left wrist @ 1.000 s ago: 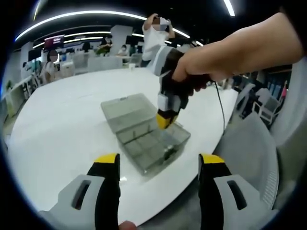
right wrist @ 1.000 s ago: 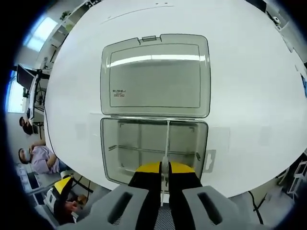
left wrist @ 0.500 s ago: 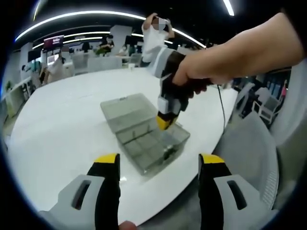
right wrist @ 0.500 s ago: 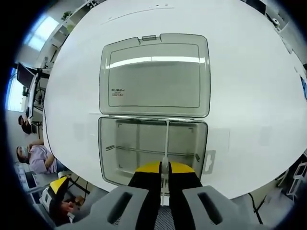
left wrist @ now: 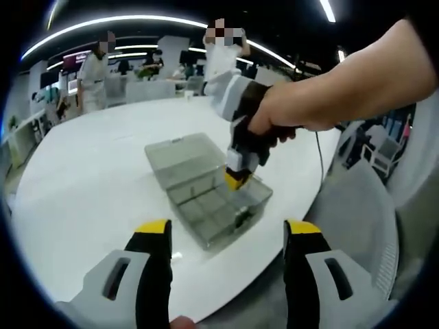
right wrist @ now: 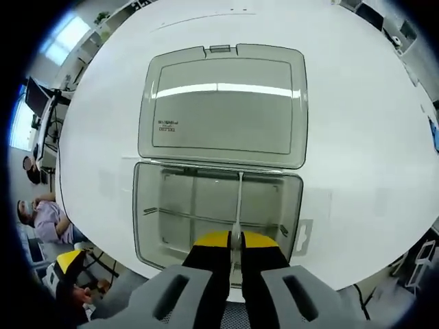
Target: Insert the divider into the dual guide fixture by aligning both edges with the guide slots and pushing it downward to the bottom, including one-sided entry, uneven engagement, binding, and posture correction.
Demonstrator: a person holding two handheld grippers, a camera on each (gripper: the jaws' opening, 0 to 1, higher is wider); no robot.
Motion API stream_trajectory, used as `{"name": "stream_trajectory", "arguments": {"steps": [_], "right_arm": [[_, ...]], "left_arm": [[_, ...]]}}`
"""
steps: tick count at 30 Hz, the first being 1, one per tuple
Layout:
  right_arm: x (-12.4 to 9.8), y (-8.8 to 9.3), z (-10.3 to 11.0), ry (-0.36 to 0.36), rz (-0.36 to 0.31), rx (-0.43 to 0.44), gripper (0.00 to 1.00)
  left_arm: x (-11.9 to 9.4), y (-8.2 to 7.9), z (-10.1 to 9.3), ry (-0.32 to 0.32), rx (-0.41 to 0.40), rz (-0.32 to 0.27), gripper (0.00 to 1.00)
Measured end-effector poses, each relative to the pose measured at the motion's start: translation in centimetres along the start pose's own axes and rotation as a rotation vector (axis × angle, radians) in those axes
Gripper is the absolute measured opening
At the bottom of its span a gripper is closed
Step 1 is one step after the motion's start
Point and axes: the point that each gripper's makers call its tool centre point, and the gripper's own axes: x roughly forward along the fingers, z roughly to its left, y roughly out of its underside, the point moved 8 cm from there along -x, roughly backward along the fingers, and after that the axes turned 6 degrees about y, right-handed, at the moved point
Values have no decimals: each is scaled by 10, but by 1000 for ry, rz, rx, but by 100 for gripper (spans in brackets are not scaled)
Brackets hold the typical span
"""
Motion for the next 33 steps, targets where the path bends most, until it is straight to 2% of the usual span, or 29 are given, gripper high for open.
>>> {"name": "stream_trajectory", "arguments": {"steps": [5, 18, 28, 33], "right_arm": [[7, 0, 1, 11, -13, -14, 0], [8, 2, 2, 13, -43, -61, 0], [3, 2, -4, -76, -106, -146, 2], [-3, 0, -7, -126, -144, -195, 8]], "left_arm": [[-1, 2, 0, -2, -4, 4, 63], [-1, 1, 0, -4, -6, 4, 63], [-2, 3, -1, -2, -4, 16, 63], [-2, 2, -1, 1, -1, 18, 63]]}}
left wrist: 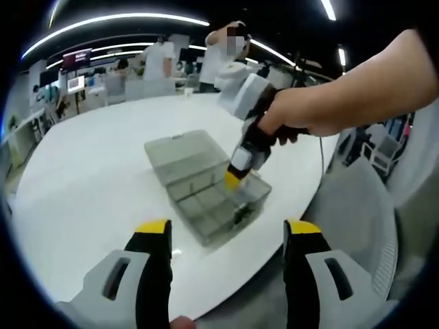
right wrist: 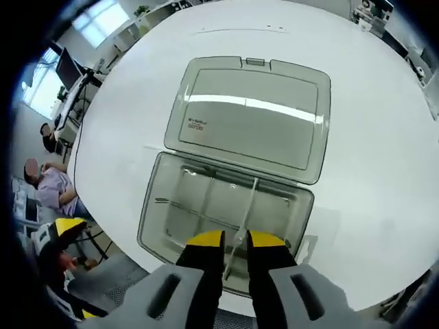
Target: Insert the divider into the dual guide fixture by aligning both edges with the guide slots and pushing it downward to the bottom, including one-sided entry, uneven engagement, binding, and posture correction.
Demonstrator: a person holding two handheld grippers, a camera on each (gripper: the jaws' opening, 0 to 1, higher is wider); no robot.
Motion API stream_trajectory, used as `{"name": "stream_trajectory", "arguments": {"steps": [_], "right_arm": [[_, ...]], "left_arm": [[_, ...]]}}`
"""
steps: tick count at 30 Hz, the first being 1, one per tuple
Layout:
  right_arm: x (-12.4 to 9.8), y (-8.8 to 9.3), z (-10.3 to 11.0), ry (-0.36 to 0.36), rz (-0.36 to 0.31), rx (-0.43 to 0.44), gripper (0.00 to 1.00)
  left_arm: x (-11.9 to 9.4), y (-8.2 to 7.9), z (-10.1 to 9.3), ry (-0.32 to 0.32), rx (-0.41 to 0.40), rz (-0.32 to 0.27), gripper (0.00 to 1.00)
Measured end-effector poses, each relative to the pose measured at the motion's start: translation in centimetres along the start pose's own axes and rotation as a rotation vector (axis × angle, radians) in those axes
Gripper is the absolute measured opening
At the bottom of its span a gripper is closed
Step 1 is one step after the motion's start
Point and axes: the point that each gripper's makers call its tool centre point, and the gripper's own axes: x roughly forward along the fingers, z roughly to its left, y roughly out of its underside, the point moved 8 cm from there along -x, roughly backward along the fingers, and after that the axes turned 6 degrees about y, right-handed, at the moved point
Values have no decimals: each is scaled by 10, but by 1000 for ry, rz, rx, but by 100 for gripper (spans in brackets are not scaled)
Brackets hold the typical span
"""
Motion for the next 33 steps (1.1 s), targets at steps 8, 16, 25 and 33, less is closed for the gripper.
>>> {"name": "stream_trajectory", "arguments": {"steps": [8, 16, 25, 33], "right_arm": [[-13, 3, -3, -64, -75, -74, 21], [-27, 9, -4, -136, -176, -165, 28], [-36, 17, -5, -227, -314, -303, 35], [-43, 25, -7, -324, -420, -432, 42]], "left_arm": [[-4, -4, 2, 3, 8, -1, 63], [-9, -9, 6, 15, 34, 8, 65], [-5, -15, 8, -14, 14, 16, 67], [-8, -16, 10, -66, -52, 27, 68]]}}
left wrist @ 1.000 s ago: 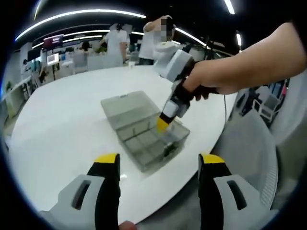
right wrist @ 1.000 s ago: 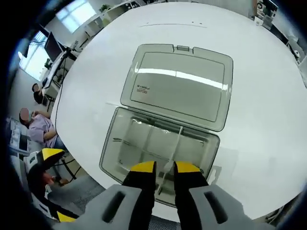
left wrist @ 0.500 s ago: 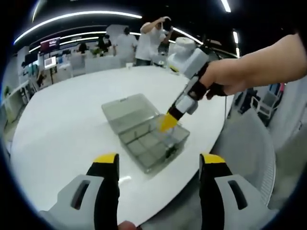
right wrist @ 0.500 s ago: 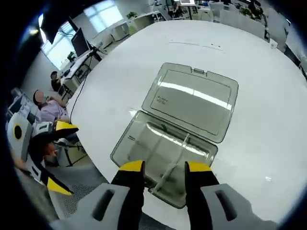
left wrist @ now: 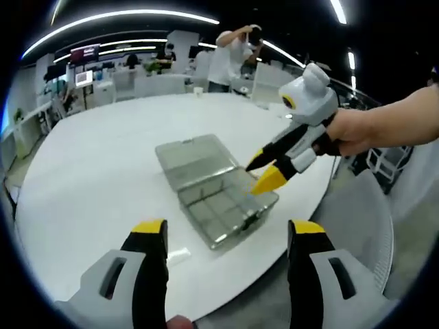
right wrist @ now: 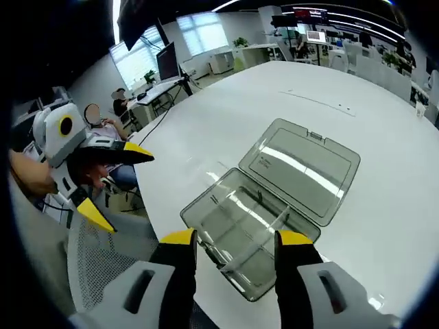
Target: Insert the divider into the dual guide fixture by aligning both edges with the guide slots and pushing it downward to the bottom, including one-sided entry, uneven engagement, binding, and posture correction.
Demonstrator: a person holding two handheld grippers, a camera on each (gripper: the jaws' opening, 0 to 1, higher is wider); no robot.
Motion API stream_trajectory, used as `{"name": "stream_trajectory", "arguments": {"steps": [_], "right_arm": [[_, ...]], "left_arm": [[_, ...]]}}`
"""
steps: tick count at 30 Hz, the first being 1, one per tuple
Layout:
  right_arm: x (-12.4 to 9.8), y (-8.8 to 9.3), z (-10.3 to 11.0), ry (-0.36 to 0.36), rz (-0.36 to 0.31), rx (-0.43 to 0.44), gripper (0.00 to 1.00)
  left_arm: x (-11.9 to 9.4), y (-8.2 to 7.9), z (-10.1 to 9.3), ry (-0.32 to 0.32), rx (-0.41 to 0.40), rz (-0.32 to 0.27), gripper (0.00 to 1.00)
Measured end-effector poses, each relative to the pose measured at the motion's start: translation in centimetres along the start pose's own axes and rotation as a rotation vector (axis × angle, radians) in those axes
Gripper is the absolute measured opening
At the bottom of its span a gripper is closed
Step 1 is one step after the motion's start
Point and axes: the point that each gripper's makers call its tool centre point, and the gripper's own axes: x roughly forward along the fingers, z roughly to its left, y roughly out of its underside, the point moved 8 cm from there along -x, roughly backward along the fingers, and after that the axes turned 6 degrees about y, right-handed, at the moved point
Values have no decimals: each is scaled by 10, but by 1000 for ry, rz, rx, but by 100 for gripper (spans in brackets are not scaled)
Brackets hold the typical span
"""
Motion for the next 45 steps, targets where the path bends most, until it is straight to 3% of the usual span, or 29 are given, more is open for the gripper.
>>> {"name": "stream_trajectory", "arguments": {"steps": [3, 14, 16, 23, 30, 39, 41, 45], "right_arm": [[-4, 2, 0, -29, -32, -29, 40], [-19, 10, 8, -112, -122, -155, 50], [-22, 13, 9, -126, -145, -165, 51], [-24, 22, 11, -106, -161, -205, 57], [-26, 21, 21, -86, -186, -198, 62], [-26, 23, 27, -63, -188, -187, 65], [-27, 23, 27, -55, -189, -193, 65], [-28, 21, 28, -47, -196, -181, 66]], "left_arm": [[-2, 1, 1, -20, -30, -5, 68], [-5, 0, 12, -97, -88, 3, 66], [-5, 2, 15, -108, -137, -13, 66], [0, 10, 27, -120, -120, 36, 65], [9, 14, 45, -112, -114, 100, 60], [33, 8, 65, -128, -96, 148, 55], [37, 7, 69, -129, -126, 151, 54], [47, 9, 73, -130, -109, 194, 51]]}}
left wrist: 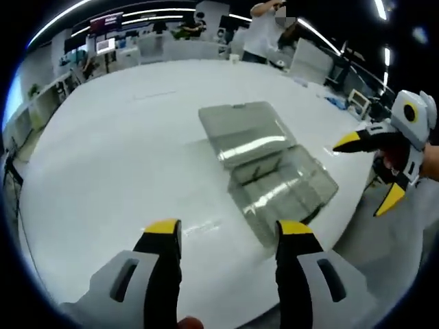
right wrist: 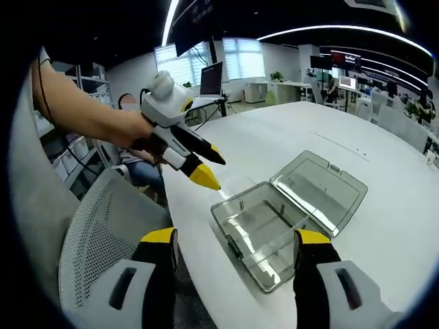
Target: Insert the divider into the dual guide fixture by aligning both edges with the guide slots and pushing it downward to the bottom, including one-sided entry, uneven engagement, binding, and posture correction.
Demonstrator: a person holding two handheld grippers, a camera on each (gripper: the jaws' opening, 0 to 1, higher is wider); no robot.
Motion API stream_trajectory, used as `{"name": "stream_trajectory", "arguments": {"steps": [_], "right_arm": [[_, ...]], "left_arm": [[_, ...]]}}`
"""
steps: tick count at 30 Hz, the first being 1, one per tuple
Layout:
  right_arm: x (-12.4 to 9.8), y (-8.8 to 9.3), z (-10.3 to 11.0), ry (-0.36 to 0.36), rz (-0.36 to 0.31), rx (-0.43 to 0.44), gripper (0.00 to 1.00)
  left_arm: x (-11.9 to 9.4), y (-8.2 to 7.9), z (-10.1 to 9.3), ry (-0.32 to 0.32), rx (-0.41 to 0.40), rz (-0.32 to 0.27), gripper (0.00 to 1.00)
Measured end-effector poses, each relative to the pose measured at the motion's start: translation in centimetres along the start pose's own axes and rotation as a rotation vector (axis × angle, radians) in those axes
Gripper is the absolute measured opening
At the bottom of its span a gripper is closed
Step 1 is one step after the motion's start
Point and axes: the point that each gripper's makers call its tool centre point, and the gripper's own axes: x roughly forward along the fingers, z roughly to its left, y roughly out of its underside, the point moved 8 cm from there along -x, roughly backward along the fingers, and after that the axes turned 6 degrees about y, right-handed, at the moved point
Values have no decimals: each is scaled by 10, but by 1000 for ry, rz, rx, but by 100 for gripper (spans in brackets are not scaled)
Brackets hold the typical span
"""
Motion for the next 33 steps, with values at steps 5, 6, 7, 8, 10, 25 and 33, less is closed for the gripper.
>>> {"name": "stream_trajectory", "arguments": {"steps": [5, 6, 7, 8, 10, 25, 33], "right_arm": [[-4, -1, 0, 12, -5, 0, 66], [-5, -1, -1, 14, -7, 3, 66], [-5, -1, -1, 15, -7, 2, 66], [-6, -1, -1, 16, -4, 0, 66], [-7, 0, -2, 18, -2, -3, 66], [-13, 1, -8, 33, -15, -10, 66], [-14, 3, -6, 34, -16, -10, 66]], "left_arm": [[12, 4, 8, -28, -38, 54, 48], [14, 5, 8, -33, -33, 64, 48], [17, 5, 9, -35, -26, 76, 47], [18, 5, 10, -40, -24, 83, 47], [20, 3, 10, -46, -28, 84, 45], [44, 5, 15, -138, -23, 216, 41], [53, 5, 22, -194, -37, 273, 41]]}}
